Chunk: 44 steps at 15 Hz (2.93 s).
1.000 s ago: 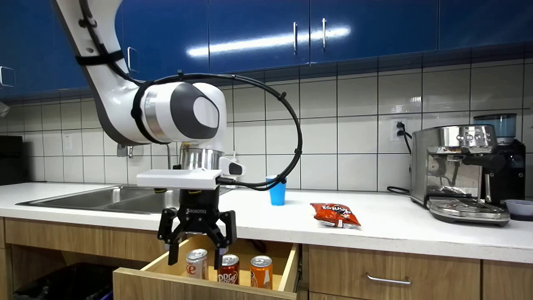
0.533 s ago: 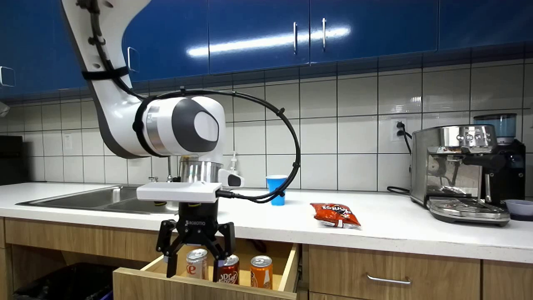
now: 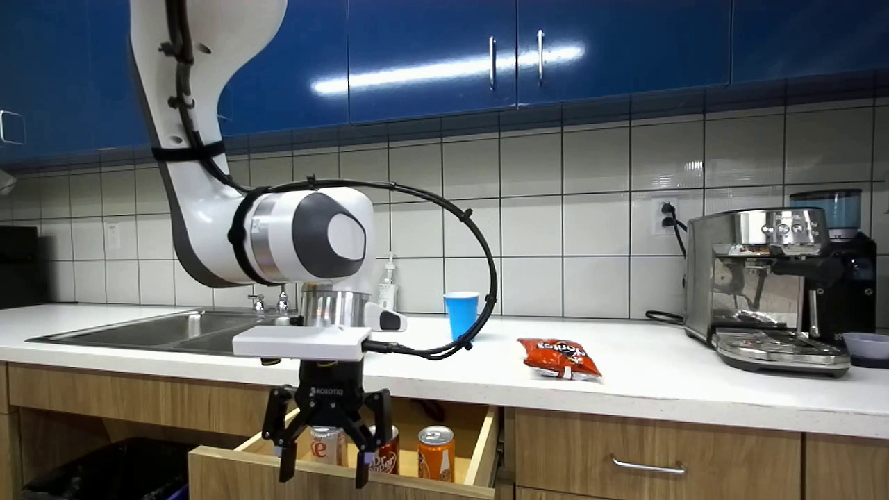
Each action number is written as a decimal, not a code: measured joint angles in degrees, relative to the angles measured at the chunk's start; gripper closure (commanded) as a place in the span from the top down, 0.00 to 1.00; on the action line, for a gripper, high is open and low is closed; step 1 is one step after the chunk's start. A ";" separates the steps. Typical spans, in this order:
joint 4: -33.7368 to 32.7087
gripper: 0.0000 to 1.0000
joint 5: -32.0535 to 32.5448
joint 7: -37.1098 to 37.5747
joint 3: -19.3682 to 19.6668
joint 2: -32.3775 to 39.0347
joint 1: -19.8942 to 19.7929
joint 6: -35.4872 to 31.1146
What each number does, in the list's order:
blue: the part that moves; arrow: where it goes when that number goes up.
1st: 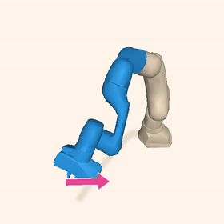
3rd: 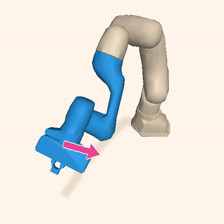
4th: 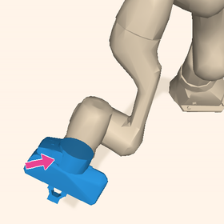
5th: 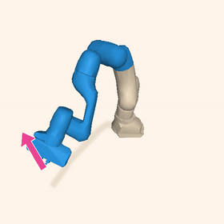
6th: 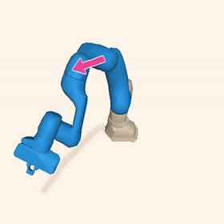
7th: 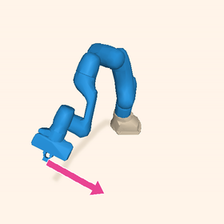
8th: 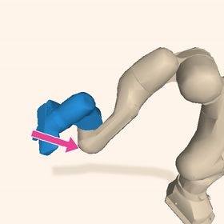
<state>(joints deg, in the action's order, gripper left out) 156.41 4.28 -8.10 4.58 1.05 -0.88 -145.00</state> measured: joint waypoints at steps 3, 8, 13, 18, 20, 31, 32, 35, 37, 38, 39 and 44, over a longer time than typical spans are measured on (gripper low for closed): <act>-0.91 1.00 -0.04 0.00 -0.36 2.11 0.00 -0.84; -2.16 1.00 -0.17 0.00 -0.92 4.80 0.00 -1.59; -2.41 1.00 -0.17 0.03 -1.18 6.36 0.00 -4.49; -2.35 1.00 -0.25 0.03 -1.20 6.89 0.00 -6.73; -2.31 1.00 -0.69 0.03 -1.20 7.10 -0.01 -7.86; -2.91 1.00 -2.06 0.02 -1.28 8.74 -0.03 -11.76; -3.15 1.00 -2.06 -0.01 -1.28 8.90 -0.03 -11.79; -4.11 1.00 -2.06 -0.02 -1.29 9.52 -0.04 -11.79; -4.79 1.00 -2.06 -0.05 -1.31 9.96 -0.05 -11.79; -5.12 1.00 -2.06 -0.06 -1.32 10.18 -0.06 -11.79; -5.47 1.00 -2.06 -0.07 -1.34 10.41 -0.08 -11.79; -7.38 1.00 -2.06 -0.21 -1.39 11.47 -0.51 -11.79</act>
<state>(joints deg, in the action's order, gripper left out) 149.04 2.23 -8.31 3.19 12.53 -1.40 -156.79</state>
